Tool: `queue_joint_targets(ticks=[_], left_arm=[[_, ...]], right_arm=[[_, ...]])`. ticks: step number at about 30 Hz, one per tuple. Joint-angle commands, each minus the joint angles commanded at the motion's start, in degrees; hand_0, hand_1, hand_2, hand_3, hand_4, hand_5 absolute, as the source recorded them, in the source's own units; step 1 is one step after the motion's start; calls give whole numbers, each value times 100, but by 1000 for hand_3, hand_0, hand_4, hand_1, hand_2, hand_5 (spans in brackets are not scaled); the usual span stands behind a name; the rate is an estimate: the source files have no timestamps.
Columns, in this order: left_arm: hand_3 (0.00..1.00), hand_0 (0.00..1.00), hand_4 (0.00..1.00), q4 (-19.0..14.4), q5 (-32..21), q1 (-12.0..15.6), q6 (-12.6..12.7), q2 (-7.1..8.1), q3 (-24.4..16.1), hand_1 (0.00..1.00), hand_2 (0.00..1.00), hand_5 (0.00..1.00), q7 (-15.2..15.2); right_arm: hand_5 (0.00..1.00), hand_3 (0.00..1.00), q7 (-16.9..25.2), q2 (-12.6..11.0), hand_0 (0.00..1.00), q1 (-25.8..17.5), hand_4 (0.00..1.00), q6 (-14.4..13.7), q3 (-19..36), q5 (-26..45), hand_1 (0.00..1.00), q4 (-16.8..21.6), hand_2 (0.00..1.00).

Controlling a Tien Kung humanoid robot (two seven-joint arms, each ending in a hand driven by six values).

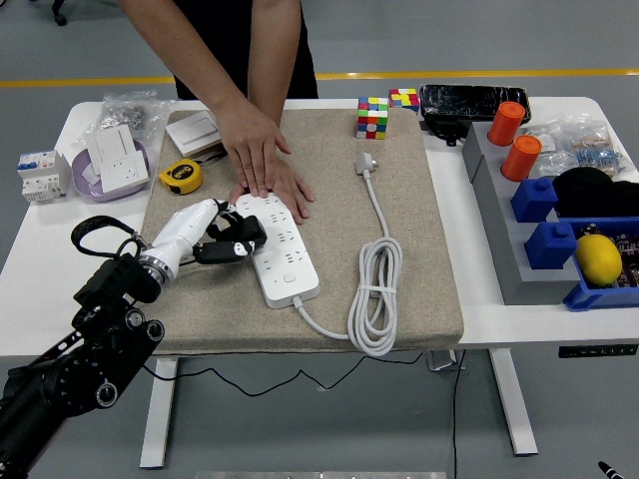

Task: Pick up the plug,place it near the board,insert it into the board,press the button

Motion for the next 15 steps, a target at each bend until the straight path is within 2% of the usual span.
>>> queue_joint_targets(ticks=[15], left_arm=[[287,427,316,-133,78,11,-14,67,-114,367,312,256,-13]], right_arm=[[998,874,4,2,959,-8,998,-6,0,6,931,0,865]])
